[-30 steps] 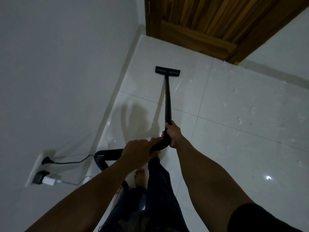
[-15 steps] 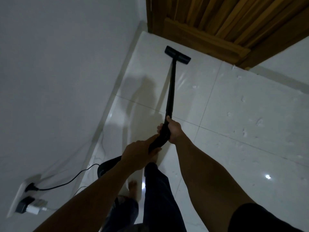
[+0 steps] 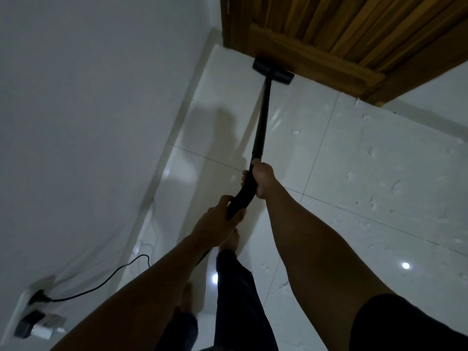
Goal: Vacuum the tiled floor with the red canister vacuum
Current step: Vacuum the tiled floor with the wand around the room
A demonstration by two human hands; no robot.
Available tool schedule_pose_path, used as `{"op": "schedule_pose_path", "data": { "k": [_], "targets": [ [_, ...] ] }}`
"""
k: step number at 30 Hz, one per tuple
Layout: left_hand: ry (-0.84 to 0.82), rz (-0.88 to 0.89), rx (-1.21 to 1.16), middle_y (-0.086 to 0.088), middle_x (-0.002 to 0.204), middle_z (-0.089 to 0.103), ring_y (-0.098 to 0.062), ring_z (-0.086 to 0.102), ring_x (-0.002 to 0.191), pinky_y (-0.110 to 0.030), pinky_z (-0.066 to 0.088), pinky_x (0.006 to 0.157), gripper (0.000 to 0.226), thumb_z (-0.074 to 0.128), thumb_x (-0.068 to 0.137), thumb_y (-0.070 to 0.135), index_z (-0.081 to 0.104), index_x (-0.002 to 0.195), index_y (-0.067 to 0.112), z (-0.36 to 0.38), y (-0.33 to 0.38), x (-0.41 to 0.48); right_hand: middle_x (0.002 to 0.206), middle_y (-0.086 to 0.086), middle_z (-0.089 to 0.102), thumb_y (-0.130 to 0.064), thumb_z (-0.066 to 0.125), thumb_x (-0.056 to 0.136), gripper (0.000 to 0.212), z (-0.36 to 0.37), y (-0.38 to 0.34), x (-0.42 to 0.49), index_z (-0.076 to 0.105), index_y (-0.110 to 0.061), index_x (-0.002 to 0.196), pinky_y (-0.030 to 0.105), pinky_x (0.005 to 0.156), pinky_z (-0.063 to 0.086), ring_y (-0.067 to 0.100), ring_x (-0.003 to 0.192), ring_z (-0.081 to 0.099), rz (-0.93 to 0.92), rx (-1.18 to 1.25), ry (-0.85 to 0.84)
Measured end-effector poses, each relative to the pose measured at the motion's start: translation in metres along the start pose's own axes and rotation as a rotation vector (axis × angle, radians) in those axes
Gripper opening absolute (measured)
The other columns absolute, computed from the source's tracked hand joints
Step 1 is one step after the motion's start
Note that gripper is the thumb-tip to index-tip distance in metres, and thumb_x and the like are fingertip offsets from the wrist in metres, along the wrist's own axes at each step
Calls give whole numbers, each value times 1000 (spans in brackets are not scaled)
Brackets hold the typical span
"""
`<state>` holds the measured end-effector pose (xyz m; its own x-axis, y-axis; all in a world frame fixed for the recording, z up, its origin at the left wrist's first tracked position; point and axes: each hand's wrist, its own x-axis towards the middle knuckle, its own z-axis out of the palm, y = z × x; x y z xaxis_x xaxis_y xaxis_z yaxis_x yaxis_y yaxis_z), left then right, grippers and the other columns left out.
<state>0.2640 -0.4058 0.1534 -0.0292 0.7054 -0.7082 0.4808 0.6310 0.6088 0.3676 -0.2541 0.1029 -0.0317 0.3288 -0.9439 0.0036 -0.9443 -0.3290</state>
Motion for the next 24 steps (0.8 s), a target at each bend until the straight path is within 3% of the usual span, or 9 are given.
{"op": "schedule_pose_path", "data": {
  "k": [2, 5, 8, 13, 18, 24],
  "targets": [
    [46, 7, 60, -1, 86, 68, -12, 60, 58, -32, 52, 60, 66, 50, 98, 57, 29, 150, 23, 3, 3, -2, 72, 9, 54, -20, 58, 101, 58, 4, 2, -1, 32, -26, 152, 31, 50, 52, 19, 53, 52, -85, -41, 7],
    [88, 91, 122, 12, 72, 59, -3, 56, 53, -19, 42, 51, 63, 48, 103, 46, 23, 156, 25, 2, 3, -14, 74, 10, 53, -11, 58, 99, 47, 4, 9, -8, 45, -25, 143, 33, 53, 53, 21, 52, 51, -158, -92, 28],
    [106, 165, 131, 13, 67, 56, -2, 56, 49, -12, 39, 48, 62, 48, 105, 35, 20, 159, 29, 3, 2, -34, 77, 11, 55, -11, 57, 99, 52, 6, 21, -24, 43, -26, 147, 33, 54, 54, 22, 55, 53, -185, -105, 45],
    [125, 246, 188, 10, 60, 53, -1, 54, 44, -12, 39, 43, 60, 45, 105, 41, 16, 158, 39, 7, -17, -83, 73, 8, 54, -21, 58, 101, 62, 5, 58, -70, 31, -32, 156, 32, 57, 56, 18, 54, 52, -239, -73, 47],
    [89, 305, 231, 5, 65, 58, -8, 57, 49, -24, 50, 49, 62, 45, 104, 45, 12, 156, 46, 17, -57, -145, 70, 6, 50, -19, 54, 103, 50, 5, 120, -120, 41, -31, 150, 31, 55, 55, 17, 54, 50, -296, -68, 53],
    [69, 383, 257, 7, 71, 63, -5, 60, 54, -18, 47, 53, 63, 47, 103, 42, 14, 155, 48, 43, -123, -243, 77, 7, 52, -17, 55, 102, 59, 4, 226, -189, 33, -31, 155, 33, 58, 55, 18, 57, 50, -375, -50, 73]
  ]
}}
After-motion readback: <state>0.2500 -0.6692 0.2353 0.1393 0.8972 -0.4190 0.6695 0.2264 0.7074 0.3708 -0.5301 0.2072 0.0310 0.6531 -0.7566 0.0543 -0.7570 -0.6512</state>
